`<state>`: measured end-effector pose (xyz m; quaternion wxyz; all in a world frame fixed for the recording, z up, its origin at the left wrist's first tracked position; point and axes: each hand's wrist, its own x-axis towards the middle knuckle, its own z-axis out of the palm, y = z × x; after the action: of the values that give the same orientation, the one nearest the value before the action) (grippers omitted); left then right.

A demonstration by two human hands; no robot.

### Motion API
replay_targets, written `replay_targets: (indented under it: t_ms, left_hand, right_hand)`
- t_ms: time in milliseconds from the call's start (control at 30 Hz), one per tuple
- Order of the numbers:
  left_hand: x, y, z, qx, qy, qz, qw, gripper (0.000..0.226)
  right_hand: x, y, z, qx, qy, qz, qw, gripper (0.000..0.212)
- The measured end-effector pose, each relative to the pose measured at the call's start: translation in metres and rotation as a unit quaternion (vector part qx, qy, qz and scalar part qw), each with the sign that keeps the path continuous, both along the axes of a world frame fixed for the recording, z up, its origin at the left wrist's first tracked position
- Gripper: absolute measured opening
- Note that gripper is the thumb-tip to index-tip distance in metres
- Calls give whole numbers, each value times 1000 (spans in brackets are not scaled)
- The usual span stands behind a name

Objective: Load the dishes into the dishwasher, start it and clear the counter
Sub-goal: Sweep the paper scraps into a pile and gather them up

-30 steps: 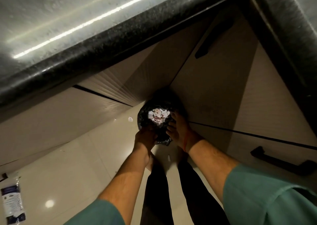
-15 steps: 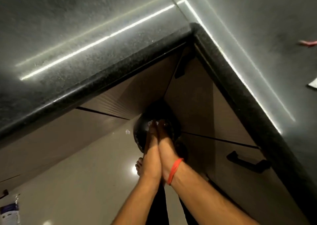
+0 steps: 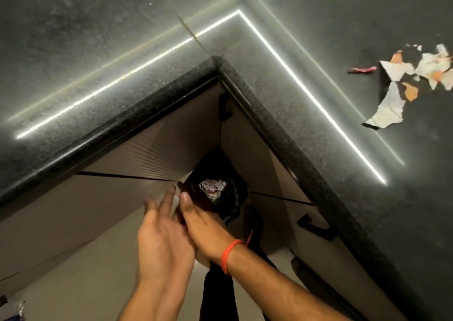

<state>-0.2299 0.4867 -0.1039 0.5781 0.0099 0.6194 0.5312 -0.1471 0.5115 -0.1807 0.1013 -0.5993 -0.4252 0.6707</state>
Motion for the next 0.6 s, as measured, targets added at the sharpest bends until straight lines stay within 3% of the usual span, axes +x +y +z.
replay_targets:
  t_ms: [33, 100, 200, 333, 467, 567, 600]
  left_hand:
    - [3, 11, -4, 3, -29, -1, 1000, 62]
    - [10, 20, 7, 34, -31, -49, 998, 61]
    - [14, 28, 29, 111, 50, -104, 987, 76]
    - [34, 42, 64, 217, 113, -140, 959, 69]
    - [70, 58, 88, 276, 98, -138, 946, 66]
    - [100, 67, 96, 325, 133, -148, 925, 62]
    - [109, 68, 97, 332, 135, -149, 922, 58]
  right_hand:
    - [4, 0, 4, -5, -6, -2, 1000, 59]
    - [14, -2, 23, 73, -12, -17, 997, 54]
    - [24, -6, 68, 209, -14, -20, 978, 53]
    - [62, -3, 155, 326, -11, -106, 939, 43]
    - [106, 20, 210, 479, -44, -122, 868, 32]
    - [154, 50, 214, 564, -155, -138, 799, 35]
    - [177, 57, 211, 565, -178, -160, 790, 23]
